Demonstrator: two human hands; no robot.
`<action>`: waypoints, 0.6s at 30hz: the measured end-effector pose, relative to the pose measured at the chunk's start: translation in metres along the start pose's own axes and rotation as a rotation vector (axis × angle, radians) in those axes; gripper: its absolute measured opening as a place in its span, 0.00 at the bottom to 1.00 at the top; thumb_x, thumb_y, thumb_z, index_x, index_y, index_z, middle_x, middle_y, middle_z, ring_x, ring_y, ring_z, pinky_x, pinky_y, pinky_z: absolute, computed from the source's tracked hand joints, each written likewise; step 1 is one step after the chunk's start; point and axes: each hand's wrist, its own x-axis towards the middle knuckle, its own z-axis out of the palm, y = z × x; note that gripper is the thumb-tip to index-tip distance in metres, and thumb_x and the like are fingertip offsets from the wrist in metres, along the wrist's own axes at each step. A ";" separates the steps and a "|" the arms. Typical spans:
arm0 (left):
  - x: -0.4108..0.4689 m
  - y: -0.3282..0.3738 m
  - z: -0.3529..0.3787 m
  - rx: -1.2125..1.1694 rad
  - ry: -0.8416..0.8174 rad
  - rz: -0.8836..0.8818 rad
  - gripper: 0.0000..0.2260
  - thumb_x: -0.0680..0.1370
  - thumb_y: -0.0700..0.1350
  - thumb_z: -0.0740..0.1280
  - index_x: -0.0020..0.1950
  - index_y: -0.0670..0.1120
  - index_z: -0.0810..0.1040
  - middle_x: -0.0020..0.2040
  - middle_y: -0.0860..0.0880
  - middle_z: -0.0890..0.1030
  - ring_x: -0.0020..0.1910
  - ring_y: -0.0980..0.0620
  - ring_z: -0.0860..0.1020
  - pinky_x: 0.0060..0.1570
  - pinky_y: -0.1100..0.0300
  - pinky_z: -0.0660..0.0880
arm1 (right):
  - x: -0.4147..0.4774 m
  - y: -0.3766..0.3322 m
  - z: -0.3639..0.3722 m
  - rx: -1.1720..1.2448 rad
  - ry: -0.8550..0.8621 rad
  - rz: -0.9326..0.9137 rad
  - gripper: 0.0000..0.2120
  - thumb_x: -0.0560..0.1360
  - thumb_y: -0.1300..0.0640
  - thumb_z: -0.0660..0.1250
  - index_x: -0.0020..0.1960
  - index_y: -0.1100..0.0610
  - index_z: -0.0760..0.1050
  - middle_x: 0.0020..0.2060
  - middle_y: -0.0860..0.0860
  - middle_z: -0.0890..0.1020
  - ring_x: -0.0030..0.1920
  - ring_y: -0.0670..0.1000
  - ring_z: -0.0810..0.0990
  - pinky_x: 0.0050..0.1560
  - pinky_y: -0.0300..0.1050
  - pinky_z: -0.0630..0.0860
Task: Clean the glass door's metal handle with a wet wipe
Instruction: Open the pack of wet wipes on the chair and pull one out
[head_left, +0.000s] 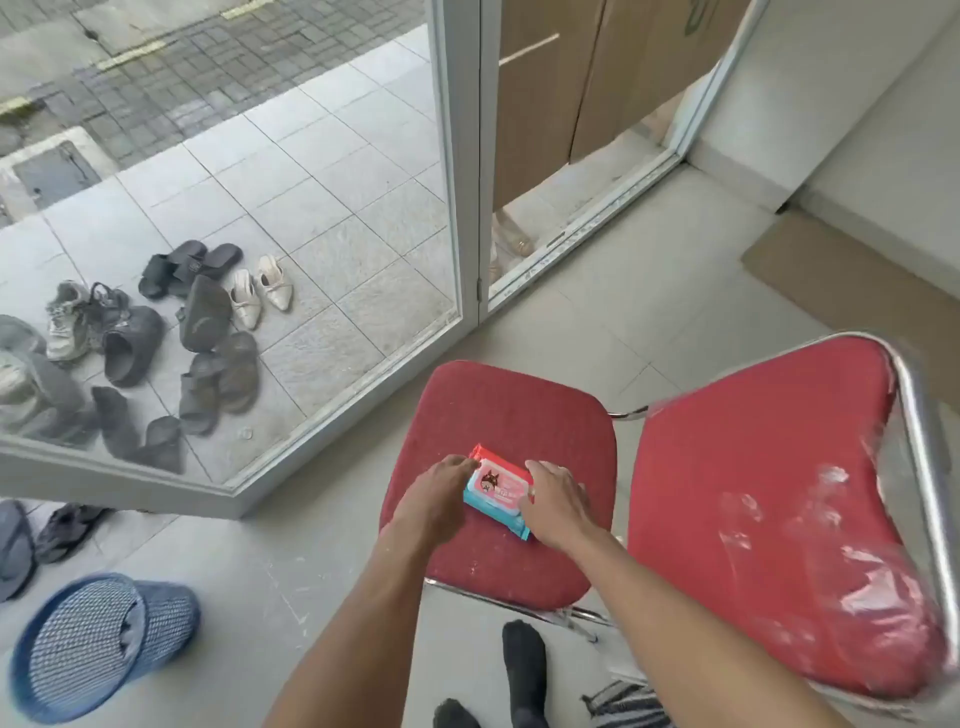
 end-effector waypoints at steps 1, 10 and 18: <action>0.006 -0.004 0.008 0.027 -0.004 0.003 0.28 0.74 0.30 0.62 0.70 0.52 0.73 0.69 0.50 0.75 0.66 0.48 0.76 0.60 0.50 0.79 | 0.004 0.001 0.009 0.001 0.010 -0.011 0.18 0.77 0.56 0.64 0.67 0.54 0.71 0.63 0.51 0.77 0.65 0.54 0.74 0.62 0.52 0.71; 0.044 -0.033 0.066 0.023 0.076 0.021 0.30 0.71 0.27 0.66 0.70 0.47 0.74 0.68 0.48 0.77 0.64 0.46 0.78 0.56 0.49 0.80 | 0.034 0.012 0.087 0.010 0.078 -0.080 0.24 0.78 0.54 0.68 0.72 0.50 0.67 0.76 0.53 0.65 0.76 0.54 0.61 0.74 0.52 0.61; 0.062 -0.032 0.088 -0.126 0.114 -0.116 0.21 0.72 0.34 0.71 0.64 0.46 0.77 0.58 0.48 0.78 0.57 0.48 0.77 0.55 0.53 0.78 | 0.050 0.018 0.096 0.000 0.185 -0.170 0.28 0.74 0.51 0.72 0.71 0.49 0.68 0.64 0.48 0.73 0.64 0.49 0.70 0.62 0.42 0.71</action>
